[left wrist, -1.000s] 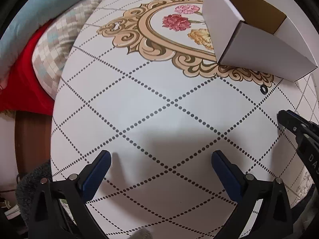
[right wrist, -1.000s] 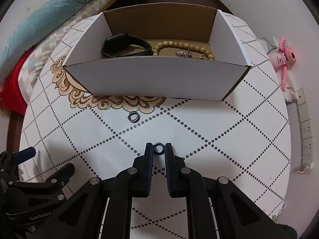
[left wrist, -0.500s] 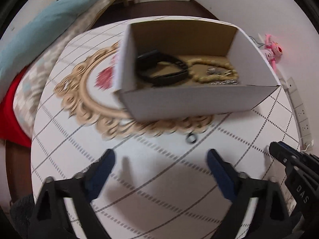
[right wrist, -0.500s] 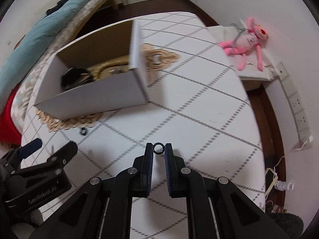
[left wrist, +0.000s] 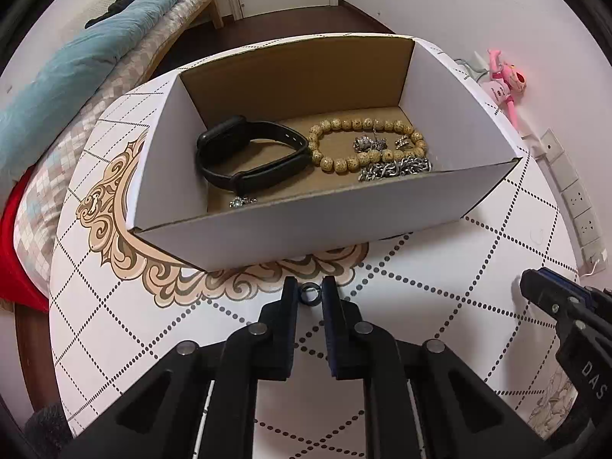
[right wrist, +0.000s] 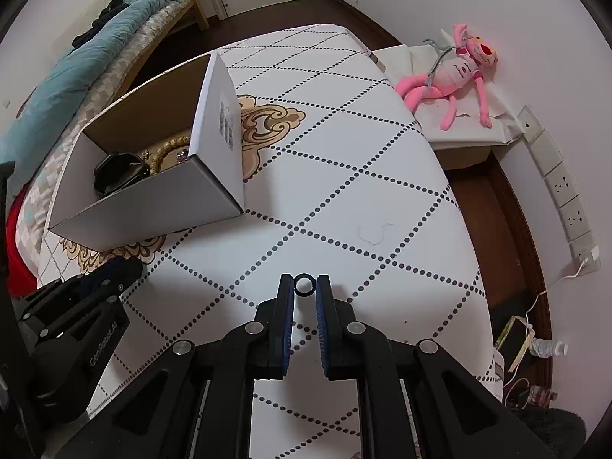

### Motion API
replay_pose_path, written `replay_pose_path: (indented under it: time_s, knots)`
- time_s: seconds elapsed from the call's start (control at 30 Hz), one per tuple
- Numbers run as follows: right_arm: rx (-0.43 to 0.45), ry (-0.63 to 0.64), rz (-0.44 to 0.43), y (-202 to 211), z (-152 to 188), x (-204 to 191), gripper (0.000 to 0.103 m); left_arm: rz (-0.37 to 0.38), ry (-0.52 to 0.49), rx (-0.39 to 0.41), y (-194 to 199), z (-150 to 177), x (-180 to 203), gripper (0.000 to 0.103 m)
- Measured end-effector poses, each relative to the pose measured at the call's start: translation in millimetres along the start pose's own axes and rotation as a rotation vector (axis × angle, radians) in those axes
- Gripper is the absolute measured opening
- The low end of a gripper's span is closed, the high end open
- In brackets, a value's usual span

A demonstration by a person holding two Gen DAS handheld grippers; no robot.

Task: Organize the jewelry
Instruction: 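Pinch a black ring with the right tool while the left tool pinches another black ring, then lower both black rings into the white box while both tools open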

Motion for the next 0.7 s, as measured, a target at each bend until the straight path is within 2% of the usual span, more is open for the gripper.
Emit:
replay_pose_path:
  time_s: [0.3, 0.53, 0.7]
  knots:
    - [0.024, 0.000, -0.029, 17, 2, -4, 0.012, 0.031, 0.017, 0.034, 20, 10, -2, 0.010]
    - [0.060, -0.002, -0.071, 44, -3, -8, 0.012, 0.078, 0.030, 0.092, 61, 12, -1, 0.010]
    - [0.096, -0.008, -0.118, 71, -18, -14, 0.012, 0.111, 0.060, 0.125, 95, -4, -6, 0.010]
Point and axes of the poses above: each gripper's, at about its wrist camera, not at the fingertips, and y roughly against the way its jaws point, x to its right, z to its underside, the point moved 3 cm from there along -y, roughly the way its jaws point, and after that the axes turned 9 degrees about z, right-handed, at the moved point
